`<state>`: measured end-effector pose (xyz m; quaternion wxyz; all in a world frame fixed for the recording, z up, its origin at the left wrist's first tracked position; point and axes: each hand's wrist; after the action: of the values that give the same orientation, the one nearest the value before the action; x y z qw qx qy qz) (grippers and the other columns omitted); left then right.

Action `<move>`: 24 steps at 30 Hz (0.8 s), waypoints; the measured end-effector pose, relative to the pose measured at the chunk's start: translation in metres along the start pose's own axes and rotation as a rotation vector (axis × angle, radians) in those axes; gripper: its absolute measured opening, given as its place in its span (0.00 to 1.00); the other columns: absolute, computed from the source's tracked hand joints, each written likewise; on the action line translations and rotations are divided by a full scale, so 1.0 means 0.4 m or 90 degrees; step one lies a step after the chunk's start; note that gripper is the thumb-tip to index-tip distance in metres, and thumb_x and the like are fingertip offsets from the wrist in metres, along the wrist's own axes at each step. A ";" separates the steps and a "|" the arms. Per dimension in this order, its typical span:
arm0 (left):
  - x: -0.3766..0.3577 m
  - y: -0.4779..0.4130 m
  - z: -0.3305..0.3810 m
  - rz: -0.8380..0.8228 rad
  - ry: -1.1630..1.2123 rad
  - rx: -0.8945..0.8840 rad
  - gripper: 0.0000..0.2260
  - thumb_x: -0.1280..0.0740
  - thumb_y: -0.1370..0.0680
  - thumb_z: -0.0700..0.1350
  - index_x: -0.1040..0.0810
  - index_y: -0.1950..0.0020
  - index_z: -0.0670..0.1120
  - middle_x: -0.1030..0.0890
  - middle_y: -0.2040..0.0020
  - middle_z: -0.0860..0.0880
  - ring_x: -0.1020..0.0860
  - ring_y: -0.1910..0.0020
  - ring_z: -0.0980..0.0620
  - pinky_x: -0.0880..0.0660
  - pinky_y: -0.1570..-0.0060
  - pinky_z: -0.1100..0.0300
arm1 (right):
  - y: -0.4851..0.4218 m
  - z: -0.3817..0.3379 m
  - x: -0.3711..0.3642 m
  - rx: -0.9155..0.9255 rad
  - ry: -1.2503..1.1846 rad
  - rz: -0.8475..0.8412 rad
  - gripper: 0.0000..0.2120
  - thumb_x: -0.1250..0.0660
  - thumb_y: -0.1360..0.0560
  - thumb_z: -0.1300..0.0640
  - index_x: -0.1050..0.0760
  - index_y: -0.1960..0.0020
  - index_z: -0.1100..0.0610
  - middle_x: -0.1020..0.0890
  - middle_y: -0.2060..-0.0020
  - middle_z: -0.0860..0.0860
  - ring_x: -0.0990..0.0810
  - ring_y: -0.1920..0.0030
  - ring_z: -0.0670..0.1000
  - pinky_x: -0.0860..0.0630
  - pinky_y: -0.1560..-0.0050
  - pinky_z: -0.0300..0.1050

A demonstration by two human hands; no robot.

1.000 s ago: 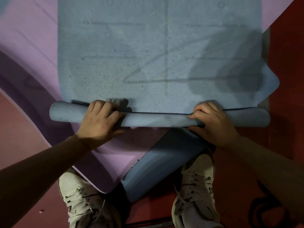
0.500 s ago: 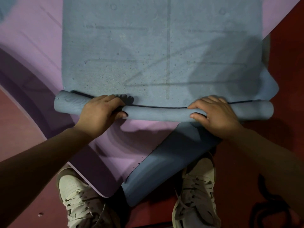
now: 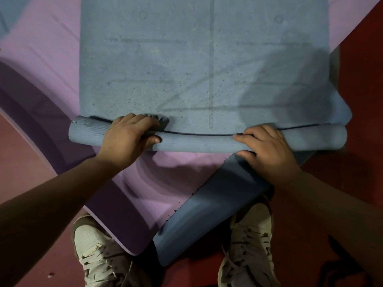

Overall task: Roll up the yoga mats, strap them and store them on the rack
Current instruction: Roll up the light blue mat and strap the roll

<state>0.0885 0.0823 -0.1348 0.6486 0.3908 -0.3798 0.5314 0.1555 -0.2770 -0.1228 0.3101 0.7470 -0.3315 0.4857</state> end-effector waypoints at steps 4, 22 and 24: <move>-0.005 0.003 0.019 0.082 -0.035 -0.017 0.16 0.36 0.22 0.56 0.17 0.51 0.45 0.21 0.52 0.46 0.25 0.51 0.40 0.31 0.52 0.48 | -0.040 0.010 0.024 -0.022 -0.038 -0.079 0.22 0.39 0.26 0.43 0.21 0.37 0.49 0.20 0.47 0.49 0.27 0.45 0.53 0.29 0.44 0.52; 0.009 -0.006 0.026 0.024 -0.185 -0.033 0.17 0.25 0.28 0.48 0.20 0.43 0.41 0.20 0.51 0.43 0.22 0.54 0.38 0.24 0.50 0.45 | -0.053 0.001 0.045 -0.005 0.086 -0.029 0.26 0.35 0.31 0.40 0.22 0.39 0.54 0.23 0.46 0.53 0.28 0.46 0.57 0.32 0.47 0.52; 0.002 -0.006 0.022 0.018 -0.201 -0.033 0.18 0.32 0.25 0.52 0.21 0.40 0.42 0.20 0.47 0.43 0.22 0.47 0.38 0.29 0.38 0.41 | -0.049 -0.006 0.039 0.000 0.110 -0.034 0.28 0.29 0.32 0.42 0.24 0.37 0.56 0.22 0.45 0.53 0.26 0.45 0.58 0.29 0.47 0.53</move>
<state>0.0903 0.0741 -0.1309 0.5831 0.4475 -0.4958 0.4625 0.1749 -0.2666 -0.1103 0.3509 0.7108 -0.2833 0.5398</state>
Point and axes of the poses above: each hand's wrist, its own y-axis away from the middle knuckle, its own x-axis out of the back of the hand, z = x × y
